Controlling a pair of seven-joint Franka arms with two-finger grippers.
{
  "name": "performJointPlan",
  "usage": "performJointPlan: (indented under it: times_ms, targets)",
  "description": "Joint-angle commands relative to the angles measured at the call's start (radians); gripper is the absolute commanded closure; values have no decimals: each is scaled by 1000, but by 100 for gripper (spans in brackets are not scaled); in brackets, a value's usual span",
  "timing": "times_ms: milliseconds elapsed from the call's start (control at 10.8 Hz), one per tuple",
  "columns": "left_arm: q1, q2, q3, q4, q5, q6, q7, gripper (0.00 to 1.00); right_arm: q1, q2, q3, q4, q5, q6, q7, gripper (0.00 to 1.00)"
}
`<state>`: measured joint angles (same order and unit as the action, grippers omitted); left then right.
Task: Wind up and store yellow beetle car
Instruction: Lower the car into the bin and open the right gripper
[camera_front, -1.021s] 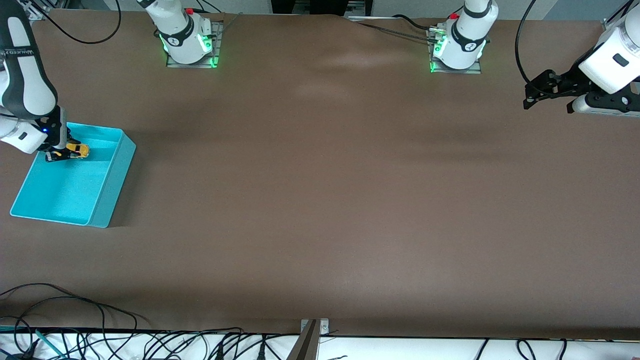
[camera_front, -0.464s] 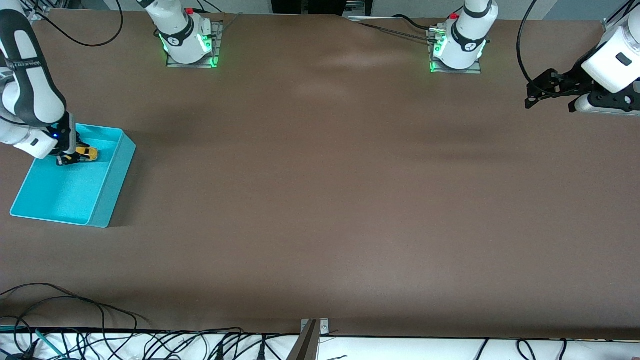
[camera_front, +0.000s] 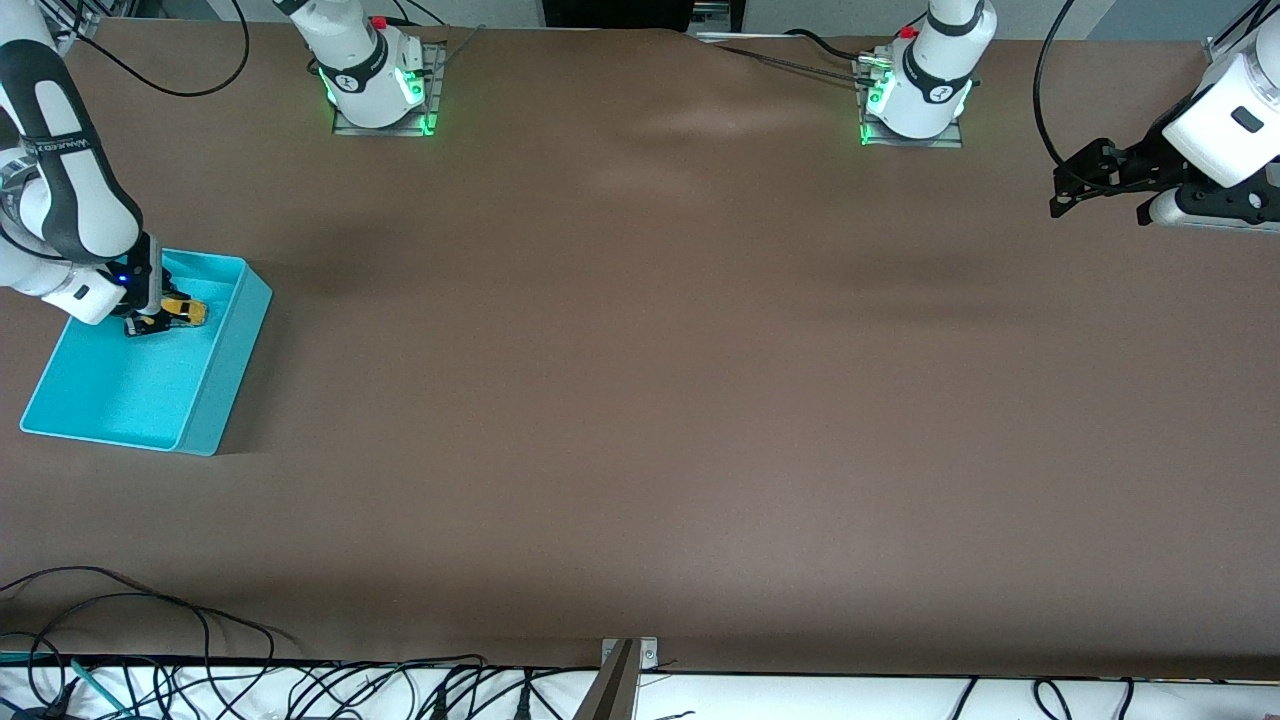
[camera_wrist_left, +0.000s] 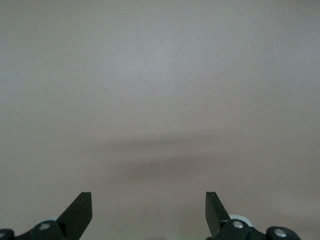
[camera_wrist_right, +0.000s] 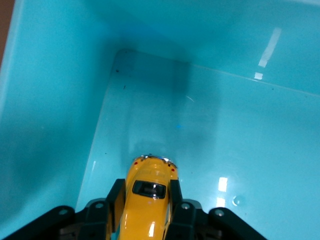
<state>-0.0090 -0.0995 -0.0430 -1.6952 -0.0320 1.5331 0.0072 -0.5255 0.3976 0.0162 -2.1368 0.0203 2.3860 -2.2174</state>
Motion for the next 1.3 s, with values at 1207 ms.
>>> performJointPlan:
  times_ms: [1207]
  targets:
    - [-5, 17, 0, 37, 9, -24, -12, 0, 243, -428, 44, 41, 107, -355, 889, 0]
